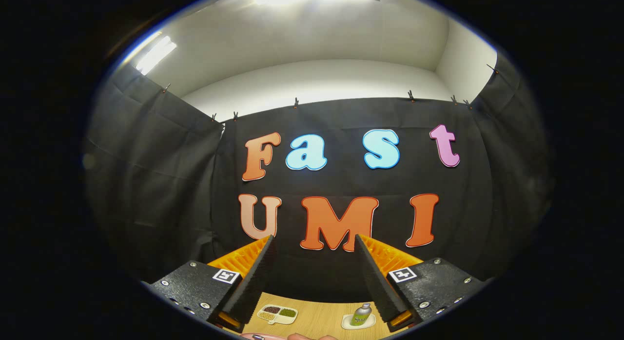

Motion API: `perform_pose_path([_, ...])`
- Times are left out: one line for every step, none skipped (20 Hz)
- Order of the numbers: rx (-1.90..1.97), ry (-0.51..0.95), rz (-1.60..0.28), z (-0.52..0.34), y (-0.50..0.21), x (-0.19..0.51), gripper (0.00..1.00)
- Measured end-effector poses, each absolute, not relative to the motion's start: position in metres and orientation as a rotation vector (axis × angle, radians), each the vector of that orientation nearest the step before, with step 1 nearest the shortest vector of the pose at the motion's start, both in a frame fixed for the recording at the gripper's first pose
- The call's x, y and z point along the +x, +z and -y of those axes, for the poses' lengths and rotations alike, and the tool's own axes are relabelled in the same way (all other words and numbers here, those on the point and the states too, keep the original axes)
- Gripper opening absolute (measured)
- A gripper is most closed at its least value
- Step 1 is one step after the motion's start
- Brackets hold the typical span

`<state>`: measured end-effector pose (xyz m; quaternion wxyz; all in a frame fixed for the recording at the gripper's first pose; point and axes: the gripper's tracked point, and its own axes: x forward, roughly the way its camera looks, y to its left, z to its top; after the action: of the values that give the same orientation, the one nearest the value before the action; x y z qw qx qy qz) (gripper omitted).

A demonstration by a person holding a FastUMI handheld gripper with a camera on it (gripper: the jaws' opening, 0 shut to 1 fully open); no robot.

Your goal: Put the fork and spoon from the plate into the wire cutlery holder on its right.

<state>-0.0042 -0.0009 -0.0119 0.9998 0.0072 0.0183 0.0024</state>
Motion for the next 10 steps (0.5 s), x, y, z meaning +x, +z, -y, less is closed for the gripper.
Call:
perform_pose_path([0.014, 0.002, -0.035, 0.002, -0.011, -0.005, 0.95])
perform_pose_path([0.016, 0.003, -0.032, 0.002, -0.011, -0.006, 0.95])
perform_pose_path([0.020, 0.004, -0.030, 0.001, -0.011, -0.006, 0.95])
perform_pose_path([0.026, 0.007, -0.029, -0.001, -0.012, -0.007, 0.95])
perform_pose_path([0.029, 0.007, -0.030, -0.003, -0.013, -0.006, 0.95])
perform_pose_path([0.026, 0.004, -0.035, -0.003, -0.017, -0.007, 0.95])
perform_pose_path([0.021, -0.002, -0.048, -0.003, -0.023, -0.007, 0.95])
perform_pose_path([0.016, 0.002, -0.064, -0.006, -0.030, -0.007, 0.95])
perform_pose_path([0.016, 0.017, -0.083, -0.012, -0.036, -0.008, 0.95])
perform_pose_path([0.028, 0.039, -0.099, -0.019, -0.041, -0.010, 0.95])
